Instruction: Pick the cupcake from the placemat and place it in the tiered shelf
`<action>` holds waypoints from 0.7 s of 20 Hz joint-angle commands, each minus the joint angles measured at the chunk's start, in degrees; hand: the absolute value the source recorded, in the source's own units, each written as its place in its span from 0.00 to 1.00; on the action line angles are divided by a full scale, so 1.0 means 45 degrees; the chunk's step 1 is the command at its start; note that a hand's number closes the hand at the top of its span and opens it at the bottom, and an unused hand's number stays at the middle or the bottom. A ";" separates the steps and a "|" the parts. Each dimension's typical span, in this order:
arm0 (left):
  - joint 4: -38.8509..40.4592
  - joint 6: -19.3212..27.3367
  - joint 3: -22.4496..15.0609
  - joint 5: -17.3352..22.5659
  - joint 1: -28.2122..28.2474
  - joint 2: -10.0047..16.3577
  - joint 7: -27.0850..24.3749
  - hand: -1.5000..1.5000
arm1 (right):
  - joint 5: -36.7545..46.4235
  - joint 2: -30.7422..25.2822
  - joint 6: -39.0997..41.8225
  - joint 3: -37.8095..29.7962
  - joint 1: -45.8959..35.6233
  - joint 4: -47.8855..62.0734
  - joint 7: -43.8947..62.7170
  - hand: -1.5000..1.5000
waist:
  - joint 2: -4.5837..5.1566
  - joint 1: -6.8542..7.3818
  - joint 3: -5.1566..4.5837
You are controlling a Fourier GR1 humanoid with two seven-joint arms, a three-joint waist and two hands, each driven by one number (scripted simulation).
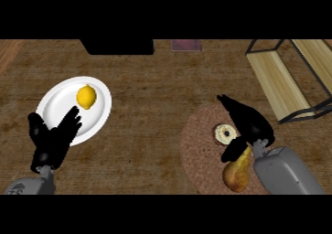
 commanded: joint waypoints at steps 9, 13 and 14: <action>0.0001 -0.1118 0.0952 -0.0156 0.0427 -0.0117 0.0024 0.50 | 0.1637 0.1163 -0.1317 -0.1137 -0.0726 0.3248 -0.2950 0.00 | 0.0035 0.0035 -0.0040; 0.0412 -0.0813 0.0823 -0.0788 0.0323 -0.0669 -0.0253 0.50 | 0.2423 0.1704 -0.1894 -0.1052 -0.0602 0.3980 -0.3296 0.00 | 0.0032 0.0009 -0.0040; -0.0790 -0.0278 0.0729 -0.1051 0.0718 -0.0791 0.0330 0.50 | 0.2401 0.1810 -0.1596 -0.1040 -0.0099 0.2650 -0.2798 0.00 | 0.0016 -0.0007 -0.0040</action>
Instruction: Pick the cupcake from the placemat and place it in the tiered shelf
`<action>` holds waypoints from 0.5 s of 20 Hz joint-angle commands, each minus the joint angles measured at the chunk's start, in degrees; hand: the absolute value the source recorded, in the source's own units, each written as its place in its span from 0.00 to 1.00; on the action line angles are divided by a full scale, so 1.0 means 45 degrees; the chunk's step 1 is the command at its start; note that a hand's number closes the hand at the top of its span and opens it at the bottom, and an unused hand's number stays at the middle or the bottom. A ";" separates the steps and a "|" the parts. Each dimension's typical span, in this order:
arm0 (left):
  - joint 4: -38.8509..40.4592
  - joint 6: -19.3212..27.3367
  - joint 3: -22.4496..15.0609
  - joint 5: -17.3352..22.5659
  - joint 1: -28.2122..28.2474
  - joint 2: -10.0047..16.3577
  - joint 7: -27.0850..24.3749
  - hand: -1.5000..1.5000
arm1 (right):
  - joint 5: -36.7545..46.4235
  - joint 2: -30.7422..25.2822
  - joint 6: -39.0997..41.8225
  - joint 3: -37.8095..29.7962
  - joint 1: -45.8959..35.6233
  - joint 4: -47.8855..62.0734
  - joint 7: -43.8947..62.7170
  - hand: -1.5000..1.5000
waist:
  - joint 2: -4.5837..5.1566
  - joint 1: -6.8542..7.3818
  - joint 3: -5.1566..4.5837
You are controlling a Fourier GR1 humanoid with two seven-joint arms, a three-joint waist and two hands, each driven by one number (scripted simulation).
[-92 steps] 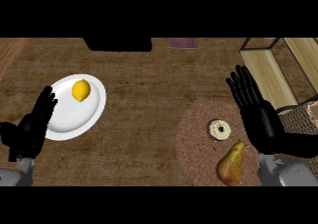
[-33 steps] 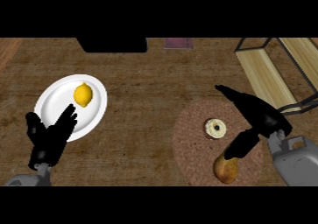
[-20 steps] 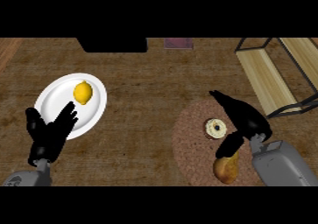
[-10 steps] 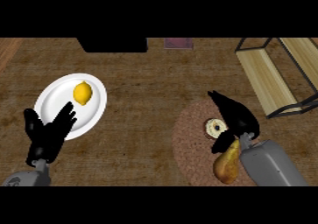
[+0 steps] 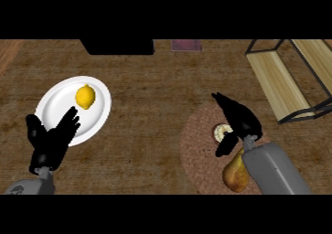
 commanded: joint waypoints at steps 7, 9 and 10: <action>0.0353 -0.0435 0.0335 -0.0041 -0.0375 0.0049 0.0151 0.50 | 0.0803 0.0001 0.0772 0.0921 -0.0799 0.2830 -0.2825 1.00 | 0.0077 0.0094 -0.0026; -0.0397 -0.0118 0.0142 -0.0155 0.0313 -0.0283 0.0681 0.50 | 0.0476 0.0042 0.1833 0.0975 0.0267 0.0126 -0.1871 1.00 | 0.0017 -0.0023 -0.0031; -0.0761 0.0262 -0.0237 -0.0581 0.0667 -0.0634 0.0306 0.50 | 0.0598 0.0187 0.0913 0.1068 0.0766 0.0692 -0.2556 1.00 | 0.0023 0.0002 -0.0027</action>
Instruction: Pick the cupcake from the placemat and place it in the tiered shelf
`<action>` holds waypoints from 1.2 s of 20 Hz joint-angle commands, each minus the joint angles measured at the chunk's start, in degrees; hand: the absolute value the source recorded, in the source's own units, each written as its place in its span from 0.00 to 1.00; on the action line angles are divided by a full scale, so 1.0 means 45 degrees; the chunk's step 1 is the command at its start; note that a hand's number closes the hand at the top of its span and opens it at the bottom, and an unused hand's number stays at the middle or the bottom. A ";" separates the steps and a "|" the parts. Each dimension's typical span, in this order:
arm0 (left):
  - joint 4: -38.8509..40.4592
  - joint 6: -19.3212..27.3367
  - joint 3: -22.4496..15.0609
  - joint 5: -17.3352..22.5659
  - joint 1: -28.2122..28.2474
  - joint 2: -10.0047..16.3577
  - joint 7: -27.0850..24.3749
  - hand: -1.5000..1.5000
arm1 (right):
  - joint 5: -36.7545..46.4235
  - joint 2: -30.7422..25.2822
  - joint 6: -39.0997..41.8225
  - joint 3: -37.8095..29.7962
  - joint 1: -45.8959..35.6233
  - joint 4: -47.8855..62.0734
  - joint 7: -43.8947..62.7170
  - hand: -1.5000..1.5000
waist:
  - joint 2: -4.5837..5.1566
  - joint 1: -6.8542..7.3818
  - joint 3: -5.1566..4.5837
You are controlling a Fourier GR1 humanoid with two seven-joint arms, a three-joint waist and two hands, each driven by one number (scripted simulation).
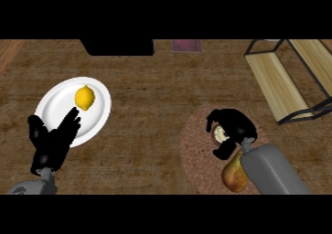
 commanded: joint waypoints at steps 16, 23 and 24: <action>-0.0172 -0.0386 -0.0008 -0.0073 0.0117 -0.0050 0.0211 0.50 | 0.1630 0.1742 -0.7263 -0.6447 -0.3203 0.0590 0.9382 1.00 | 0.0384 0.0362 -0.0035; -0.0140 -0.0422 -0.0400 -0.0325 -0.0452 -0.0137 0.0455 0.50 | 0.6431 0.0353 -0.8239 -0.6455 -0.7306 0.1968 1.4110 1.00 | 0.0396 0.1046 -0.0079; -0.0138 -0.0449 -0.0466 -0.0367 -0.0345 -0.0139 0.0471 0.50 | 0.7061 0.0274 -0.8293 -0.6541 -0.7590 0.2316 1.4478 1.00 | 0.0438 0.1165 -0.0067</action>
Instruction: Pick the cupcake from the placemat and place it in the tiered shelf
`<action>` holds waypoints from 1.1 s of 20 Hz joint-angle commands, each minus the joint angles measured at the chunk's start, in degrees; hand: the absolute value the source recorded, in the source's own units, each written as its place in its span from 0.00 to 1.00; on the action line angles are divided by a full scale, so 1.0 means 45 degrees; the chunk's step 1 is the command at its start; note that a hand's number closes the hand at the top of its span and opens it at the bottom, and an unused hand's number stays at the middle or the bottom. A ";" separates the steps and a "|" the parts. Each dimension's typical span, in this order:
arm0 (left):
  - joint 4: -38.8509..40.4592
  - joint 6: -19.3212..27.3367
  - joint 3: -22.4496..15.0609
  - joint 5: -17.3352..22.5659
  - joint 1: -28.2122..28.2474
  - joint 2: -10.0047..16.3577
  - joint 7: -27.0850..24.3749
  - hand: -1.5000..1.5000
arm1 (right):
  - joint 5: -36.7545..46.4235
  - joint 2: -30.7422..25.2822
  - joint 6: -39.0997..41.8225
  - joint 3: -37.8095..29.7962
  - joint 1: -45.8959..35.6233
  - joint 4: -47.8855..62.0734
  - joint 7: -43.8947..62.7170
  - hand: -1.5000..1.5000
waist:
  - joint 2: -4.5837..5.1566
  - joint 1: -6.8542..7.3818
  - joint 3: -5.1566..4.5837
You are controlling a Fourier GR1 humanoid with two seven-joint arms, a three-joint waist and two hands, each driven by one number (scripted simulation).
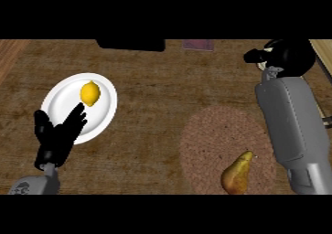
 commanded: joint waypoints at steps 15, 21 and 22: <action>0.0310 0.0153 -0.0291 -0.0398 0.0302 -0.0336 -0.0385 0.50 | 0.7456 -0.1346 0.1607 -0.2972 -0.7232 0.3502 0.5132 1.00 | -0.0050 -0.0040 0.0049; 0.0099 0.0032 -0.0067 -0.0094 0.0255 -0.0224 0.0020 0.50 | 0.8393 -0.2017 0.1501 -0.3914 -0.8111 0.4372 0.5033 1.00 | -0.0048 -0.0163 0.0073; 0.0039 -0.0118 0.0165 0.0015 0.0179 0.0107 0.0151 0.50 | 0.8554 -0.2399 0.1977 -0.4011 -0.8392 0.4491 0.4697 1.00 | -0.0089 -0.0253 0.0074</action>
